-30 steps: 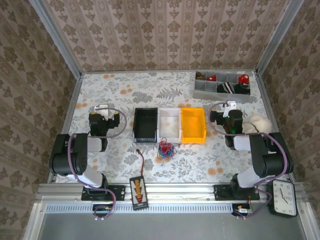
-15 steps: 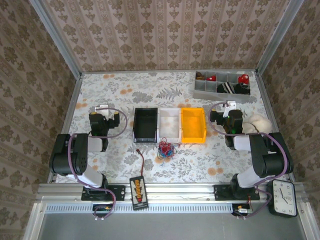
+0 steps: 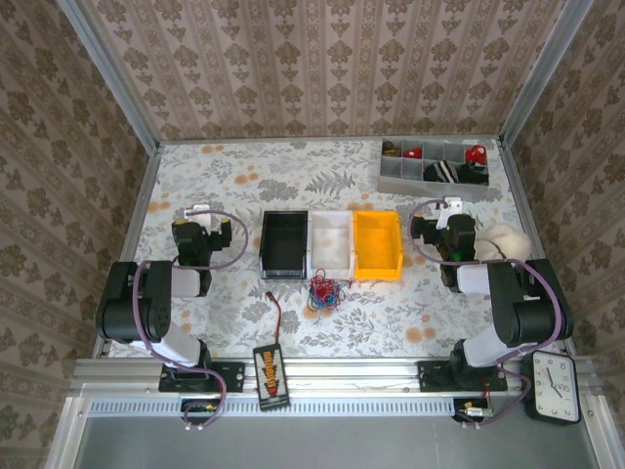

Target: Untangle the cables

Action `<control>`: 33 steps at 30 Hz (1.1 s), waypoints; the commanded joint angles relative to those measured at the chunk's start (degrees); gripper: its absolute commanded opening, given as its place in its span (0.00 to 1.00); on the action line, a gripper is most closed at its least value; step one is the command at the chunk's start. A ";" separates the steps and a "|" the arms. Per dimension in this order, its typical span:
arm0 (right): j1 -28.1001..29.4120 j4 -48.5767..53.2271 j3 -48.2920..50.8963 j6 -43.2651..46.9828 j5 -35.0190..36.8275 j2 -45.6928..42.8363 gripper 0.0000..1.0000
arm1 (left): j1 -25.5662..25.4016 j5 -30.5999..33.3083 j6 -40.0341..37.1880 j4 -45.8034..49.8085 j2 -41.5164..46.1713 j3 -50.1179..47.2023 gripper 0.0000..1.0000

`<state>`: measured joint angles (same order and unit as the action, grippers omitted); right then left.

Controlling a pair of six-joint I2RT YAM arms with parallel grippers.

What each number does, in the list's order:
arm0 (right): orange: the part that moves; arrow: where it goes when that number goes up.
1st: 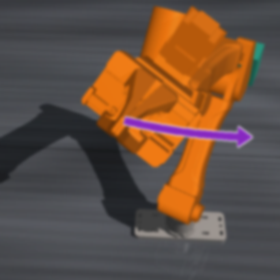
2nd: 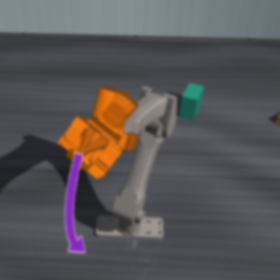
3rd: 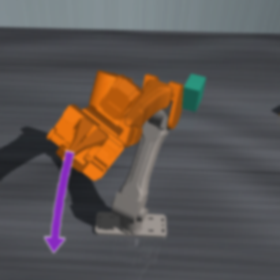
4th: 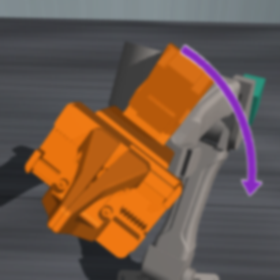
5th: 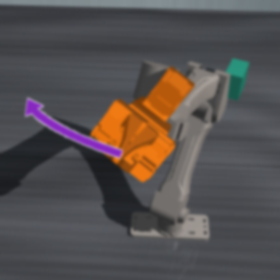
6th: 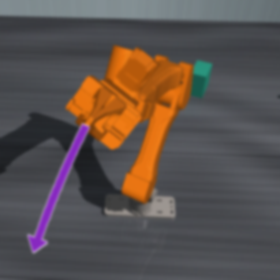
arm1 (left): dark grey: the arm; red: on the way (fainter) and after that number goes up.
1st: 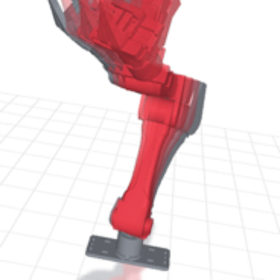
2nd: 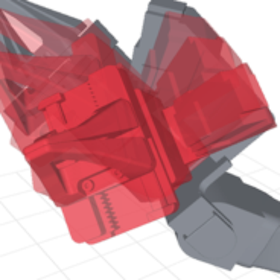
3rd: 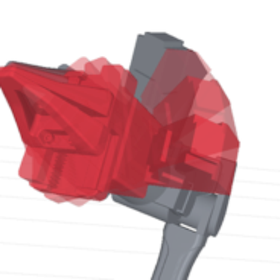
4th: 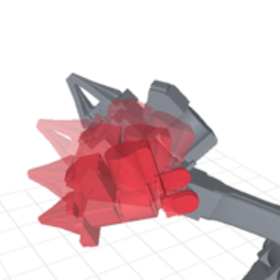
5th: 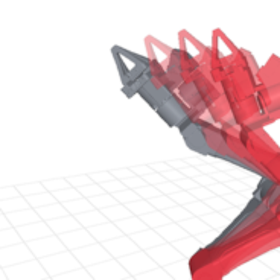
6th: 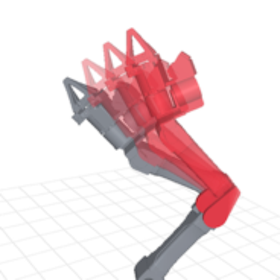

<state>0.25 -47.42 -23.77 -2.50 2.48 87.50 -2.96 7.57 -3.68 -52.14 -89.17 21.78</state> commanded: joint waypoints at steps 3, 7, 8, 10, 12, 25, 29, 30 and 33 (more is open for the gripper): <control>-0.25 -0.77 0.13 0.52 -1.34 0.12 1.00 | -0.27 0.85 -0.27 -1.39 0.22 0.20 1.00; -0.25 -0.75 0.12 0.48 -1.34 0.13 1.00 | -0.29 0.86 -0.27 -1.65 0.17 0.02 1.00; -0.25 -0.75 0.12 0.48 -1.34 0.12 1.00 | -0.24 0.78 -0.24 -1.57 0.22 0.18 1.00; -0.25 -0.74 0.07 0.48 -1.42 0.12 1.00 | -0.28 0.73 -0.27 -1.51 0.21 0.17 1.00; -0.30 -0.78 0.13 0.42 -1.67 0.13 1.00 | -0.15 0.68 -0.21 -1.44 0.21 0.16 1.00; -0.40 25.58 -10.27 -1.58 -1.11 -7.18 0.88 | -3.87 4.96 -3.16 18.09 10.91 6.93 1.00; 4.61 43.36 -19.10 -1.62 5.28 -12.59 0.76 | -10.17 15.36 -0.34 26.95 16.38 12.88 1.00; 6.26 44.28 -19.14 -1.36 6.73 -14.16 0.76 | -11.94 17.54 0.35 26.61 16.80 13.25 1.00; 13.13 48.19 -19.89 -3.16 12.01 -18.70 0.76 | -19.01 22.12 2.47 25.50 16.22 15.12 1.00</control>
<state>9.13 -11.29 -43.09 -4.25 8.21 71.64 -17.96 21.82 -3.81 -31.79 -72.31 35.75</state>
